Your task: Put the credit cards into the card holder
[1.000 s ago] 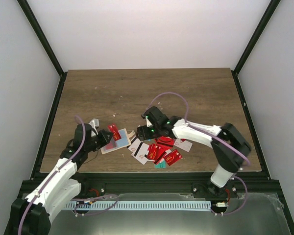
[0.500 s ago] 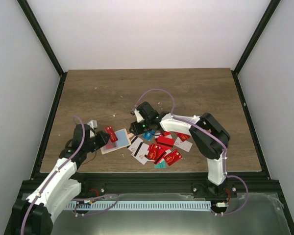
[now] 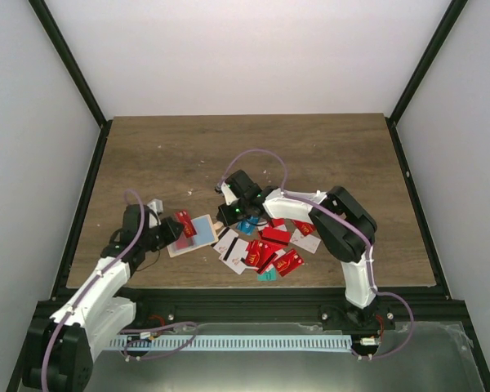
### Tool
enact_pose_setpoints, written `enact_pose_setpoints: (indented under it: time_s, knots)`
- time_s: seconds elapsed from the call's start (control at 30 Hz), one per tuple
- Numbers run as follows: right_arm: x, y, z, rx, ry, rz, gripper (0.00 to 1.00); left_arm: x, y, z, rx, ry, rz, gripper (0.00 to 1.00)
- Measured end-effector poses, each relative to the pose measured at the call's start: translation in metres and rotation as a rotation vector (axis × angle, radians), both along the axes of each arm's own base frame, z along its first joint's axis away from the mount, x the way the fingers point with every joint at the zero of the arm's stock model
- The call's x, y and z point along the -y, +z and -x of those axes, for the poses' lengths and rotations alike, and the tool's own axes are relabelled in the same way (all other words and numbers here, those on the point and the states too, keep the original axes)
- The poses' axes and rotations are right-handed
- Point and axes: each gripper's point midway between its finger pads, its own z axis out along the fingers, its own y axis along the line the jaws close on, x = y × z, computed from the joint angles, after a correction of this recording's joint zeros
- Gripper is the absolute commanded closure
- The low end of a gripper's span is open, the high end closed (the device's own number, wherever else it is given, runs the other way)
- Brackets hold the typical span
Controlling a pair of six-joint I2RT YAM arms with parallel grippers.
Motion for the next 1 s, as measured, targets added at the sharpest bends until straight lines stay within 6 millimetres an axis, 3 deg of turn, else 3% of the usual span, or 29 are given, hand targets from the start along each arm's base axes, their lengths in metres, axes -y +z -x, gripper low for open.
enact_pose_setpoints:
  time_s: [0.67,1.0]
  knots:
    - [-0.001,0.001,0.001,-0.014,0.006,-0.013,0.99,-0.009,-0.030,0.006,-0.022,0.034,-0.032,0.96]
    - [-0.004,0.003,0.004,-0.036,0.008,-0.029,0.99,-0.003,-0.029,0.002,-0.003,0.029,0.019,0.96]
